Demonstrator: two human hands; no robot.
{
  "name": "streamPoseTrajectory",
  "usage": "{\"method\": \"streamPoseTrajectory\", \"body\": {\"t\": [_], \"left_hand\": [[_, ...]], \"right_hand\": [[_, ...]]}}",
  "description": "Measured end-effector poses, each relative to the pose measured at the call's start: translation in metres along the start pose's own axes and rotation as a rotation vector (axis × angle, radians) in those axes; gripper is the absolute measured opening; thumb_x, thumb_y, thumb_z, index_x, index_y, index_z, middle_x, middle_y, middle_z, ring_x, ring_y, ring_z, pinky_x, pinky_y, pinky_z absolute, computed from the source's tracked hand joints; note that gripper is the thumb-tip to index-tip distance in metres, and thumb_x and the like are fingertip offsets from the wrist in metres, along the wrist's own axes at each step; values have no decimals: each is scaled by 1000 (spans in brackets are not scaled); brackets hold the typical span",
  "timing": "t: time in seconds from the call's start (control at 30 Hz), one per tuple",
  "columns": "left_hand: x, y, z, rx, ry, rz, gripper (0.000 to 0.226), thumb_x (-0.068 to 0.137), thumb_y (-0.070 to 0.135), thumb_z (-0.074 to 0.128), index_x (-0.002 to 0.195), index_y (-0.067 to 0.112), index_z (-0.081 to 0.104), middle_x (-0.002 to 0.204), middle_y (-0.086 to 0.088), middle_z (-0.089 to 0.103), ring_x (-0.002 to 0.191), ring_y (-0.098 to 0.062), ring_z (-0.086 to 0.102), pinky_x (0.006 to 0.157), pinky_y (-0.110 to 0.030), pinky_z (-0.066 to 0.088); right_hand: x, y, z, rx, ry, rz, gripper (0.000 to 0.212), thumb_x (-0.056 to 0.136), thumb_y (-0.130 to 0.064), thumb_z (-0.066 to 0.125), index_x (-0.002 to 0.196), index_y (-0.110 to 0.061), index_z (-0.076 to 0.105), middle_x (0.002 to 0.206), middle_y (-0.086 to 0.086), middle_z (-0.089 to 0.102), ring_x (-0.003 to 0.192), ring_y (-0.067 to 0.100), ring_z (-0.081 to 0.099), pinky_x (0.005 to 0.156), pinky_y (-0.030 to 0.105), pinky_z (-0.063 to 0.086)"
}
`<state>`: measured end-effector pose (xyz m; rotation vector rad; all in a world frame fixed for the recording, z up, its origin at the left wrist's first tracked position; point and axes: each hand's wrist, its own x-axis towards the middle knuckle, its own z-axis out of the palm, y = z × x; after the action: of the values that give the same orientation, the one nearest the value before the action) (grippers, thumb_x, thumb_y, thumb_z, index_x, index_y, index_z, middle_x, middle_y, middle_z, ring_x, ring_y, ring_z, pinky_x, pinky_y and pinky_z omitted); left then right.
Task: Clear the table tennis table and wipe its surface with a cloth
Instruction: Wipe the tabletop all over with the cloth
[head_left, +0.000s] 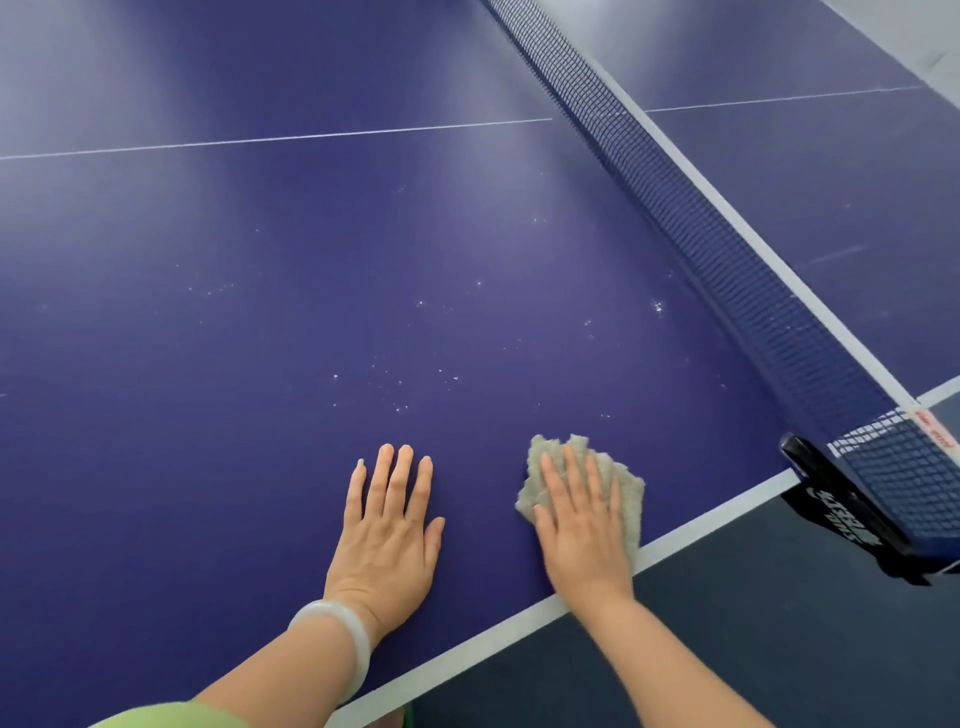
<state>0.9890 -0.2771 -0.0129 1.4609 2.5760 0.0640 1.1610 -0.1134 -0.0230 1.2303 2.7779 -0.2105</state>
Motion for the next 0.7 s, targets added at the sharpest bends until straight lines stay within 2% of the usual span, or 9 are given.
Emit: {"method": "streamPoseTrajectory", "body": {"t": [0.1,0.2,0.23,0.3,0.4,0.47,0.53,0.63,0.7], "left_hand": [[-1,1,0,3,-3,-4,65,96,42,23,149,7,38,155,-17,34,146,-35,26,116,-55,20],[0,0,2,7,-13,-8,65,97,43,22,150,8,36,156,-16,32,148,-35,23,116,-55,20],[0,0,2,11,-9,-7,65,97,43,22,150,8,36,156,-16,32,148,-34,23,116,-55,21],[0,1,2,20,-8,-10,65,97,43,23,150,8,36,156,-16,33,147,-34,24,116,-55,21],[0,1,0,31,-20,-21,64,98,44,22,150,9,36,156,-15,33,147,-33,24,116,-54,20],[1,1,-1,34,-20,-17,65,100,44,15,149,8,38,155,-15,35,146,-33,26,116,-54,20],[1,1,-3,36,-31,-17,69,101,45,4,148,8,39,154,-15,37,146,-33,28,115,-53,21],[2,2,-4,29,-40,-30,72,101,46,-1,148,9,39,154,-14,37,146,-32,28,115,-52,20],[3,5,-5,22,-24,-52,73,101,46,-1,148,9,40,153,-13,38,146,-32,28,115,-51,18]], "right_hand": [[23,45,-14,72,-45,446,59,104,-44,13,155,-27,-12,165,2,-14,151,23,-17,122,49,-4],[38,24,-18,116,-39,582,62,104,-42,16,156,-23,-11,165,6,-14,151,27,-15,122,52,-4],[38,7,-16,113,-28,532,63,104,-43,16,156,-22,-12,165,6,-16,151,27,-18,122,52,-5],[26,-30,-8,83,3,278,63,104,-43,16,156,-22,-12,164,4,-19,149,26,-22,122,51,-5],[-4,-52,3,5,3,-224,63,103,-42,22,159,-22,3,166,3,-4,153,25,-7,121,48,2],[0,-22,-1,-18,-18,-386,61,102,-42,25,159,-25,9,166,1,2,153,24,1,119,47,4],[17,27,-6,-75,4,-296,59,103,-41,20,158,-23,9,166,2,2,153,26,0,120,48,4],[55,87,-21,-41,-51,109,60,103,-45,9,156,-26,-10,164,0,-17,149,21,-23,123,48,-4],[77,90,-27,39,-51,303,62,103,-45,12,156,-25,-12,164,2,-17,150,23,-21,122,51,-5]]}}
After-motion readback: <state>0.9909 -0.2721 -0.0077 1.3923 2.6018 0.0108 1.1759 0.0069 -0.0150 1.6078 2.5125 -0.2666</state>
